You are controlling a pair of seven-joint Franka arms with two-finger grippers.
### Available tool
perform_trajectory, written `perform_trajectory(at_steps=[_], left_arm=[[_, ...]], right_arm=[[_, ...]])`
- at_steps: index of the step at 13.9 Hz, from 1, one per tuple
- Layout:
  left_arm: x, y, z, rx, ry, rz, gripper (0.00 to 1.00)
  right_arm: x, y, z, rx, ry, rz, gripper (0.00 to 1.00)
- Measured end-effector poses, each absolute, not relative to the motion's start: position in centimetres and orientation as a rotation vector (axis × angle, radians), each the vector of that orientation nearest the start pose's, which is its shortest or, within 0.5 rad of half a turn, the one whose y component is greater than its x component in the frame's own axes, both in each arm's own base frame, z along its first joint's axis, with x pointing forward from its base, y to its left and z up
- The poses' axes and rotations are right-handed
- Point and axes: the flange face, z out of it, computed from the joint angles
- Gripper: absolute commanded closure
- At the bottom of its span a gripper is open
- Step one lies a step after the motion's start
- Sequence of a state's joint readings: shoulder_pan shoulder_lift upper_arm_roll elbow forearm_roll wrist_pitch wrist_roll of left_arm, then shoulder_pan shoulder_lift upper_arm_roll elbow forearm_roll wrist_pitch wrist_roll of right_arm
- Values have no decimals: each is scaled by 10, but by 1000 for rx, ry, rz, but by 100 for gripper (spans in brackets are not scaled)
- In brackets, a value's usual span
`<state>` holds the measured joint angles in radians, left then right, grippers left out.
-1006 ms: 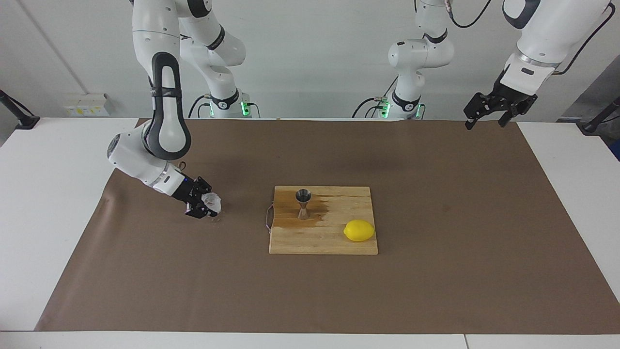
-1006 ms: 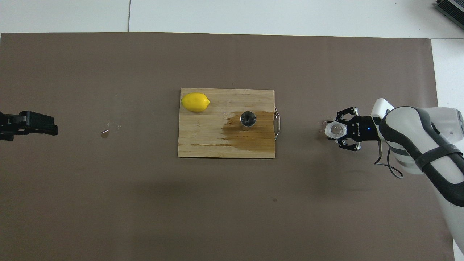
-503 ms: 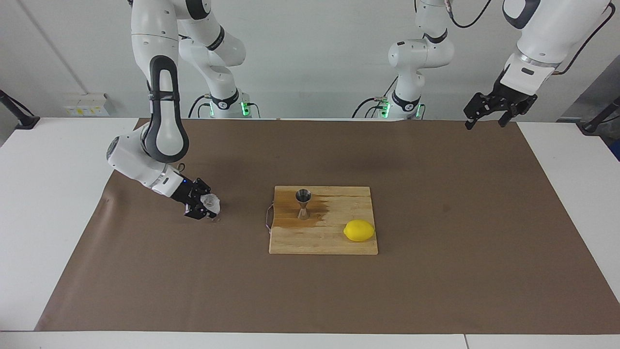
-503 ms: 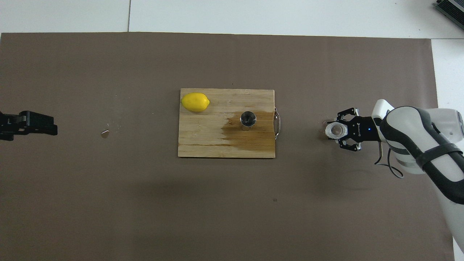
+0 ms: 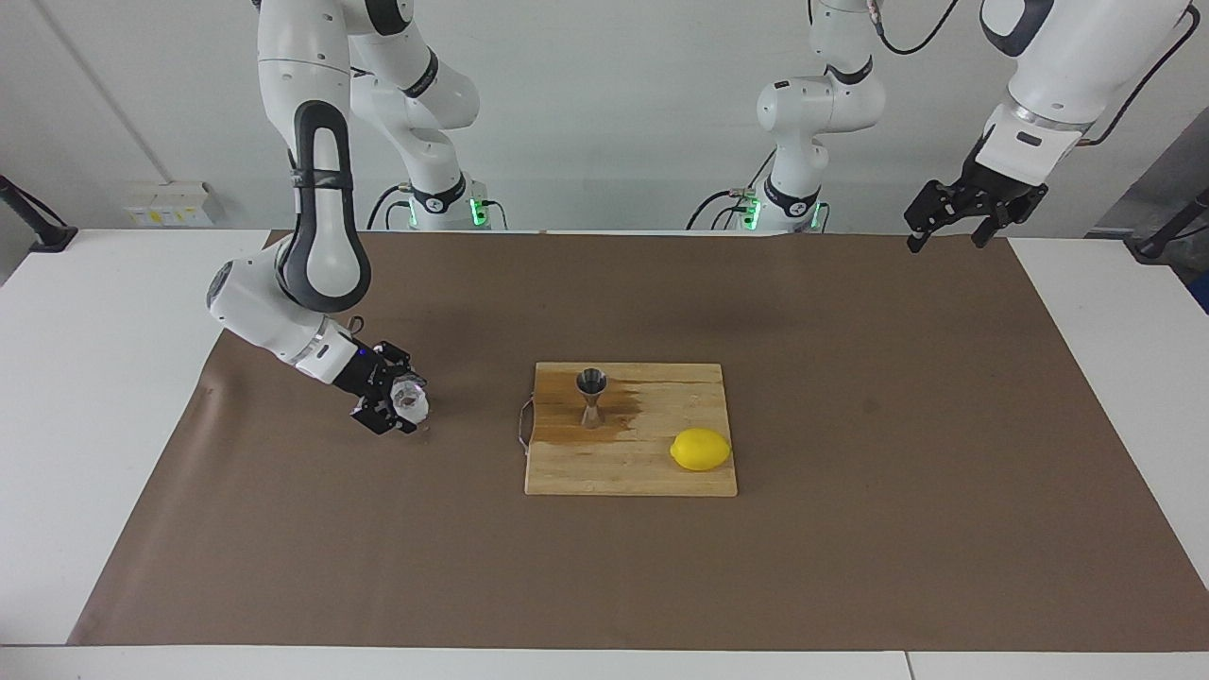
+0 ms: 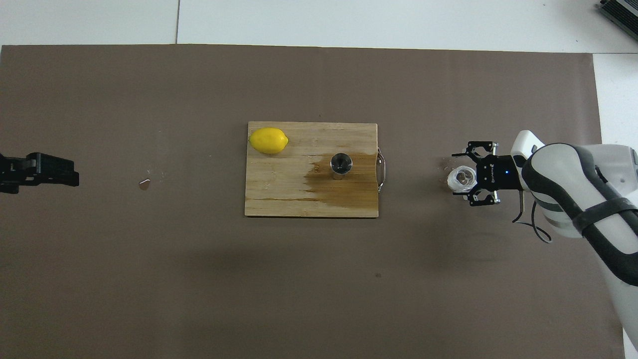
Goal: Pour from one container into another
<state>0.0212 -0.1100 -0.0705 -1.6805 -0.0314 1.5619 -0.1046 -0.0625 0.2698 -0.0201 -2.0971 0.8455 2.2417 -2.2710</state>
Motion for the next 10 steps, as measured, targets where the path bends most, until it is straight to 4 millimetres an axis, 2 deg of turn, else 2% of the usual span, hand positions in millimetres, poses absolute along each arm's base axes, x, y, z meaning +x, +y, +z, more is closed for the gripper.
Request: perform_trajectory(at_steps=[3,10], left_arm=[[518,-31,631,-3163,-88,17,0],[518,-31,631,-3163,-88,17,0]], right_arm=[[574,-7,322,2427,2328,876,0],[566,10,397,2751,1987,520,0]])
